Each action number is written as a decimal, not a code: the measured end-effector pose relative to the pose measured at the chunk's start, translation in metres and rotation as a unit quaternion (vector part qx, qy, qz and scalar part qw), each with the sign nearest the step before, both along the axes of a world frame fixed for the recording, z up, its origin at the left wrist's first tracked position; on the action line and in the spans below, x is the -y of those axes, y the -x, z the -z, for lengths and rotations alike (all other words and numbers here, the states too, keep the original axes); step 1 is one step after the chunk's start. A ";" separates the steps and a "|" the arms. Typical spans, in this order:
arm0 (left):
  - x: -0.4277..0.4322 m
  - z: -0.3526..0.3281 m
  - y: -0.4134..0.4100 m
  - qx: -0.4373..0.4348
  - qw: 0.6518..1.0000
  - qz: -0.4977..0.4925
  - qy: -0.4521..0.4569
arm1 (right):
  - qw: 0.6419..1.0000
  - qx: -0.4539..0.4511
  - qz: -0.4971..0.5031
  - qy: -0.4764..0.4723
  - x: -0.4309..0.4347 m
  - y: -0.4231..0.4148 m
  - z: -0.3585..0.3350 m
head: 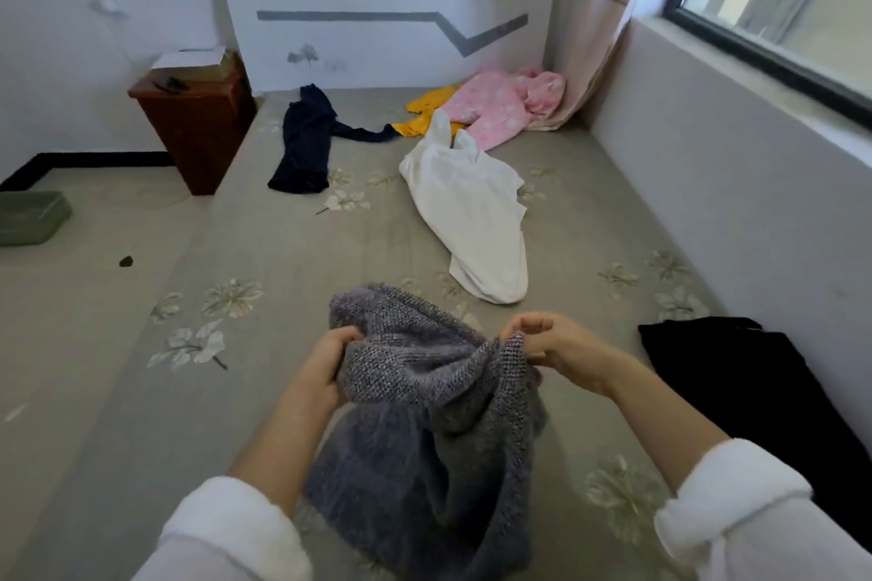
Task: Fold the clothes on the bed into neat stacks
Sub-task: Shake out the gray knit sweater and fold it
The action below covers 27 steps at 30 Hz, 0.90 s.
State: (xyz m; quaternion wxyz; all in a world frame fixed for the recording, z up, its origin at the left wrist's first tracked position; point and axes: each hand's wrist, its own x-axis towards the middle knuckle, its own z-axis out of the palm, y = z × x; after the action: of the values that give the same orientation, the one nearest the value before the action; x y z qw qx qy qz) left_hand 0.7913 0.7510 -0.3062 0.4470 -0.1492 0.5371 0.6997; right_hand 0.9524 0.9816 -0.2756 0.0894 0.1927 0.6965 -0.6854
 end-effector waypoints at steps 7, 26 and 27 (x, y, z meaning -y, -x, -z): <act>-0.007 -0.047 -0.010 -0.041 0.988 -0.060 -0.134 | 0.956 0.132 0.256 0.052 0.047 -0.007 0.081; -0.026 -0.081 -0.005 0.025 0.924 -0.206 -0.322 | 0.909 0.255 -0.002 -0.330 0.105 -0.044 0.139; -0.025 -0.082 -0.007 0.020 0.926 -0.195 -0.323 | 0.896 0.274 -0.004 -0.349 0.101 -0.042 0.142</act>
State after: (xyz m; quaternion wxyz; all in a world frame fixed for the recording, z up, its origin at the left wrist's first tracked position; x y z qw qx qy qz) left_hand 0.7982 0.7762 -0.2246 0.3361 -0.1125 0.2332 0.9055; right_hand 0.9941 0.8803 -0.4181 0.2067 0.3890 0.8397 -0.3176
